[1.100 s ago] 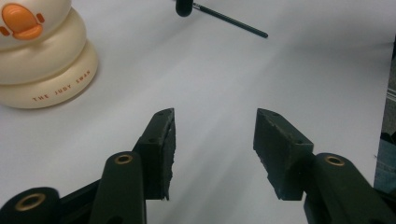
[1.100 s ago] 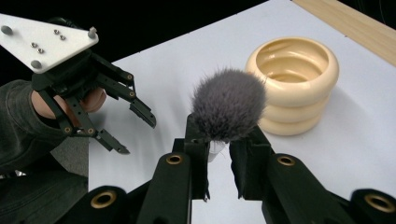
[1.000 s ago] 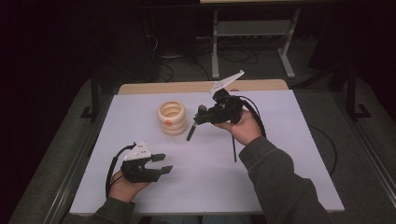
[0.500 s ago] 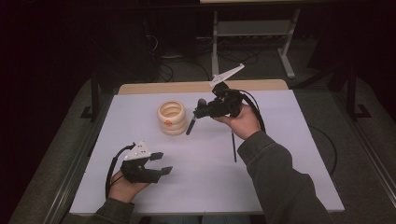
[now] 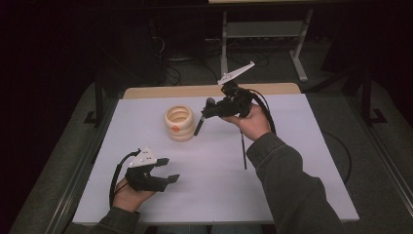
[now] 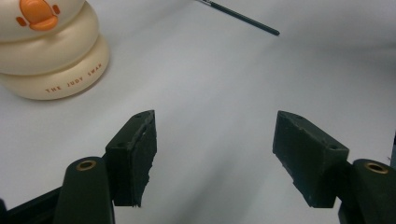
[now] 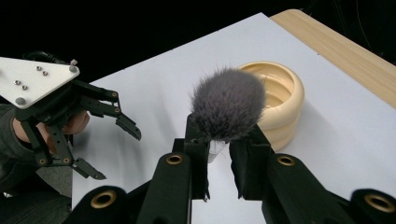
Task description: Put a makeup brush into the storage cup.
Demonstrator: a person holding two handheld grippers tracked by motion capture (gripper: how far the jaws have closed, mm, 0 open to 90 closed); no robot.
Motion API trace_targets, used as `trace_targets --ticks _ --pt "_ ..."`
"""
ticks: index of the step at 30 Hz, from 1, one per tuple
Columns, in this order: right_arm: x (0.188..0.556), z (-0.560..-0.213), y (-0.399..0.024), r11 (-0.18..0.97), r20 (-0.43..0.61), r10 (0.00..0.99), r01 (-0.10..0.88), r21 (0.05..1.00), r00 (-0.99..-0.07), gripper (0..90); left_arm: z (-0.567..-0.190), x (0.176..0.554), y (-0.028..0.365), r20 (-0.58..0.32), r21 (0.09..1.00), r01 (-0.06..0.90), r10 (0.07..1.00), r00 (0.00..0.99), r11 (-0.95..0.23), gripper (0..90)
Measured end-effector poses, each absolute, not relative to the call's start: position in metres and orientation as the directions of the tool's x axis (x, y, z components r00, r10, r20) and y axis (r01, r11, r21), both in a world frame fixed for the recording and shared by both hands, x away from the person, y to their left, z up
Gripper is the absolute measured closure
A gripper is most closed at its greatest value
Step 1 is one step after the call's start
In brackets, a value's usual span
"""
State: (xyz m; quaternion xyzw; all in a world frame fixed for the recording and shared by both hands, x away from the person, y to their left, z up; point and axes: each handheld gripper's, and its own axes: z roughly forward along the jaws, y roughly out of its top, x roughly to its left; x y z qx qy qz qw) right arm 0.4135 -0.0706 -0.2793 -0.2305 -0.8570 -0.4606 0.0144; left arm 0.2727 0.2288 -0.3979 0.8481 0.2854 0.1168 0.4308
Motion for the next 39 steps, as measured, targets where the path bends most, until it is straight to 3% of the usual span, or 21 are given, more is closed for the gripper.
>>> trace_targets --ticks 39 --pt "0.442 -0.259 -0.057 0.466 0.223 0.421 0.42 0.778 -0.879 76.3 -0.395 0.274 0.235 -0.043 0.812 0.376 0.596 0.802 -0.447 26.4"
